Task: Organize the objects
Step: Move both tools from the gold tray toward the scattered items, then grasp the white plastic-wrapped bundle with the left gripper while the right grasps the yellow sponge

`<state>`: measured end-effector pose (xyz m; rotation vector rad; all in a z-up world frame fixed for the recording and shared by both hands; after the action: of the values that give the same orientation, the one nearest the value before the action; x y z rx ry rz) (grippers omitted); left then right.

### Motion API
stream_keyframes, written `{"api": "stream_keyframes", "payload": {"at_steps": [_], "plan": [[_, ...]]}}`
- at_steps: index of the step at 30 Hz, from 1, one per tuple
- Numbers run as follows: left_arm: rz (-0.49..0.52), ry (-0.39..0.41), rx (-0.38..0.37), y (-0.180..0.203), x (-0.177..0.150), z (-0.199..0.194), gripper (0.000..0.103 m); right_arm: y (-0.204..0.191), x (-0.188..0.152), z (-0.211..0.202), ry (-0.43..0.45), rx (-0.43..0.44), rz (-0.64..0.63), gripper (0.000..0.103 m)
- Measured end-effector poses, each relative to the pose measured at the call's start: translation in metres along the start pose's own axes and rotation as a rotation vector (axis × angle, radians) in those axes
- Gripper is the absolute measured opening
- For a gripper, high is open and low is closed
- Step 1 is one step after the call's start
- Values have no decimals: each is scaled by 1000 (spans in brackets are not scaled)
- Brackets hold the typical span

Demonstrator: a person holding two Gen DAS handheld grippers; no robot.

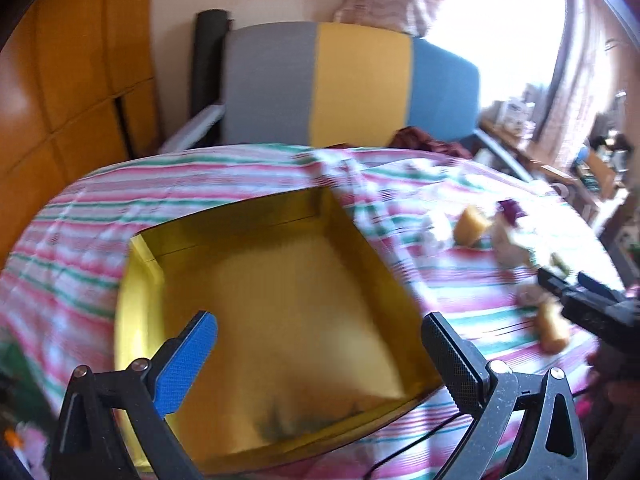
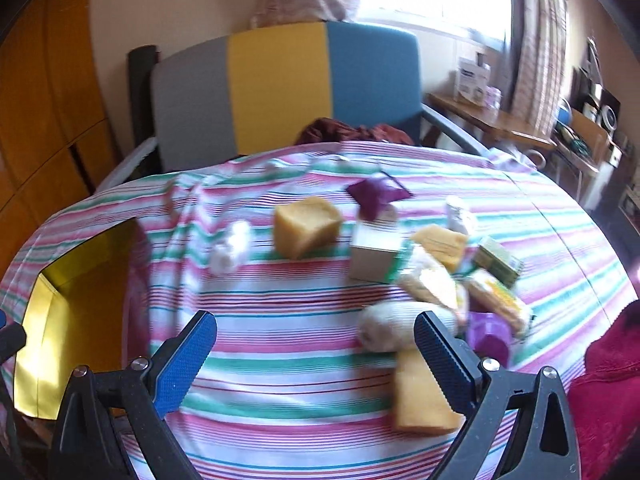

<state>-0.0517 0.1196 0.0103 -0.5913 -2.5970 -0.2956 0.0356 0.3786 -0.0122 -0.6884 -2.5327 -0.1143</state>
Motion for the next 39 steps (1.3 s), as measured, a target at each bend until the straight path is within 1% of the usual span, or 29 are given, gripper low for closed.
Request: {"api": "stream_keyframes", "payload": {"at_steps": [1, 3, 5, 7, 10, 13, 17, 20, 22, 24, 28, 32, 33, 34, 35, 36, 37, 39], "plan": [[6, -9, -6, 4, 5, 2, 103, 10, 3, 0, -3, 1, 17, 101], [49, -8, -21, 19, 20, 4, 103, 24, 6, -3, 6, -7, 36, 101], [114, -4, -43, 38, 38, 11, 103, 37, 10, -4, 13, -18, 55, 101], [146, -11, -59, 53, 51, 17, 103, 51, 13, -5, 16, -20, 75, 101], [208, -4, -60, 77, 71, 32, 103, 77, 16, -4, 18, -29, 121, 101], [230, -55, -47, 95, 89, 58, 103, 98, 18, -2, 27, -27, 166, 101], [217, -153, -80, 108, 110, 95, 103, 120, 16, 6, 26, 17, 242, 101], [224, -176, -30, 116, 119, 115, 103, 125, 16, 13, 9, 49, 266, 101], [209, -184, -3, 117, 126, 126, 103, 126, 17, 14, 12, 66, 273, 101], [219, -194, 30, 122, 132, 137, 103, 128, 16, 14, 15, 77, 283, 101], [239, -222, 67, 129, 142, 155, 99, 134, 15, 14, 15, 100, 308, 101], [253, -289, 68, 136, 148, 183, 85, 134, 14, 14, 14, 110, 307, 101], [257, -302, 72, 138, 148, 189, 79, 133, 15, 14, 14, 110, 306, 101], [261, -314, 74, 141, 149, 195, 74, 133, 15, 14, 15, 111, 306, 101], [264, -329, 67, 142, 149, 200, 61, 133, 15, 14, 15, 110, 306, 101], [263, -348, 49, 144, 149, 205, 42, 133, 15, 14, 15, 109, 308, 101], [258, -359, 36, 144, 149, 207, 35, 134, 14, 14, 15, 109, 311, 101], [246, -352, 21, 143, 147, 206, 35, 135, 14, 14, 16, 110, 314, 101]]}}
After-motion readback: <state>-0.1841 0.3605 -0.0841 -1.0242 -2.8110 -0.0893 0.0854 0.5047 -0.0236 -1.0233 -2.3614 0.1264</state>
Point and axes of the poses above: each gripper's, at about its wrist camera, not at the fingertips, and z roughly the way its jaws point, y to its right, x to its top, the point moved 1 cm from there along z, roughly the way its jaws point, and after that the axes turned 15 degrees about -y, right-handed, at the moved point
